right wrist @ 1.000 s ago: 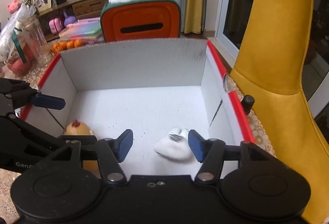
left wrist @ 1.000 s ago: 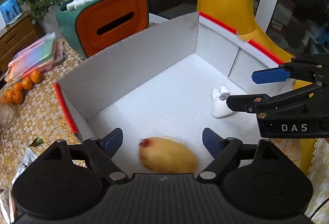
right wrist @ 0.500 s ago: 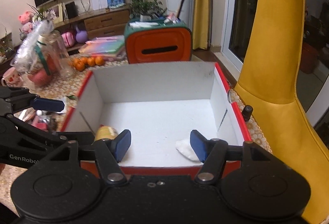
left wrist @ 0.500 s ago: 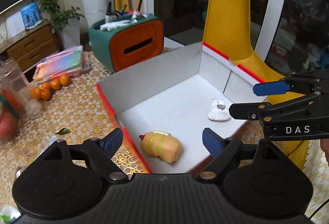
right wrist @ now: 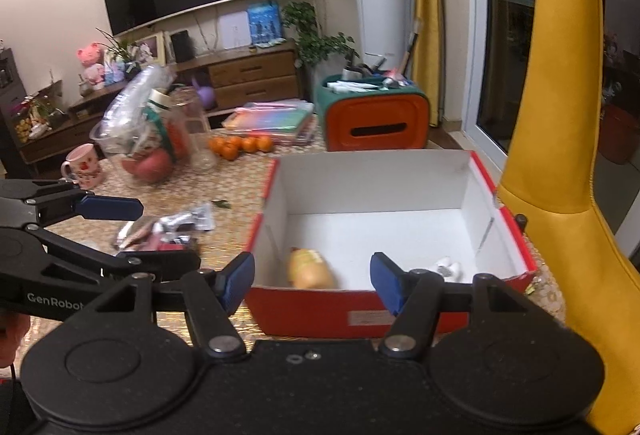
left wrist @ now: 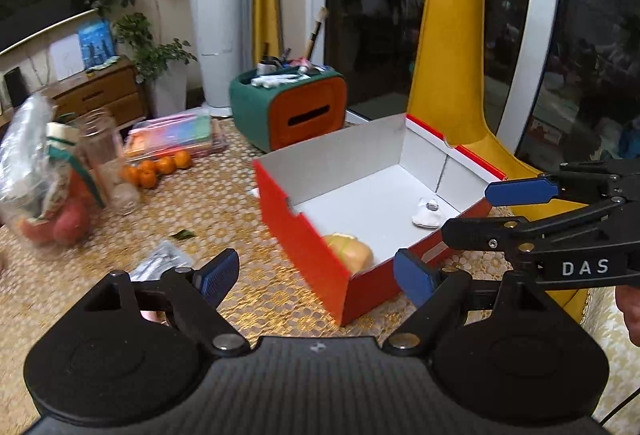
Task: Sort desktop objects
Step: 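Move both tools back over the remaining pile of items, then grasp the PAPER tissue pack with the left tool while the right tool grasps the blueberry bread bag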
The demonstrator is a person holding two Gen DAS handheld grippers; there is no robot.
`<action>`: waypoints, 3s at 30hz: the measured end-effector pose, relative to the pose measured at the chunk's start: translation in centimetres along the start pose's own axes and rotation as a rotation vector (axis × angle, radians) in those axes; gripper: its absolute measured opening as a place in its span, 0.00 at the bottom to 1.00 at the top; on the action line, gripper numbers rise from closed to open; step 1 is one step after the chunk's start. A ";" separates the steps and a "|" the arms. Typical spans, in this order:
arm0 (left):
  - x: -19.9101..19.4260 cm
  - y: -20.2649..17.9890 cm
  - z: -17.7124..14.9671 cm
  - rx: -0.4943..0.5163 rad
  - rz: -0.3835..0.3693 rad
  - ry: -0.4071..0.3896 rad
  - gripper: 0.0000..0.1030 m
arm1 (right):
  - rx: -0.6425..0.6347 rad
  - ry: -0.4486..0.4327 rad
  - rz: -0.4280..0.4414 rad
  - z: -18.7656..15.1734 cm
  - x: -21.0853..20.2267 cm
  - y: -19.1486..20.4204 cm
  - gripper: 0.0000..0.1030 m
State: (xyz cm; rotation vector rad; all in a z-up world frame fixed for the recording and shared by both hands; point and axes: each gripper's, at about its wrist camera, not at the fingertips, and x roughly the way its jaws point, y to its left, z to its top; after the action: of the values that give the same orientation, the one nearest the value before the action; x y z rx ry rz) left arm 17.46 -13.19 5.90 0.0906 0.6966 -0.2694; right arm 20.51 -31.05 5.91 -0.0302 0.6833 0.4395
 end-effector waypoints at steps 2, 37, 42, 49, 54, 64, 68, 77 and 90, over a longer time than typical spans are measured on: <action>-1.3 0.8 -0.7 -0.015 0.017 -0.008 0.82 | -0.010 -0.012 0.019 -0.1 -0.6 1.4 0.63; -11.0 13.9 -14.4 -0.211 0.210 -0.087 0.92 | -0.121 0.004 0.205 -4.8 1.2 19.5 0.78; -10.2 15.7 -15.6 -0.224 0.210 -0.092 1.00 | -0.138 0.023 0.193 -5.1 3.1 20.5 0.78; -8.8 17.8 -16.7 -0.227 0.189 -0.104 1.00 | -0.143 0.044 0.187 -5.0 5.6 21.3 0.79; -7.1 19.4 -17.5 -0.255 0.155 -0.065 1.00 | -0.141 0.071 0.176 -5.1 7.7 21.5 0.79; -3.3 21.6 -18.1 -0.186 0.155 -0.062 1.00 | -0.180 0.117 0.143 -4.9 12.6 21.8 0.79; -1.6 22.4 -18.1 -0.167 0.145 -0.049 1.00 | -0.185 0.142 0.134 -4.8 14.8 21.7 0.77; 1.3 23.7 -17.6 -0.078 0.097 -0.021 1.00 | -0.192 0.183 0.143 -4.6 18.4 21.9 0.77; 3.1 24.8 -18.0 -0.094 0.031 -0.016 1.00 | -0.207 0.216 0.141 -4.9 21.3 22.3 0.76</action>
State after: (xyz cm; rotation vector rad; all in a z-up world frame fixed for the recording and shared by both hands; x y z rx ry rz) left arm 15.37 13.10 -10.03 0.0097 0.6907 -0.2076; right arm 23.21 -3.42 -8.52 -0.2284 0.8534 0.6481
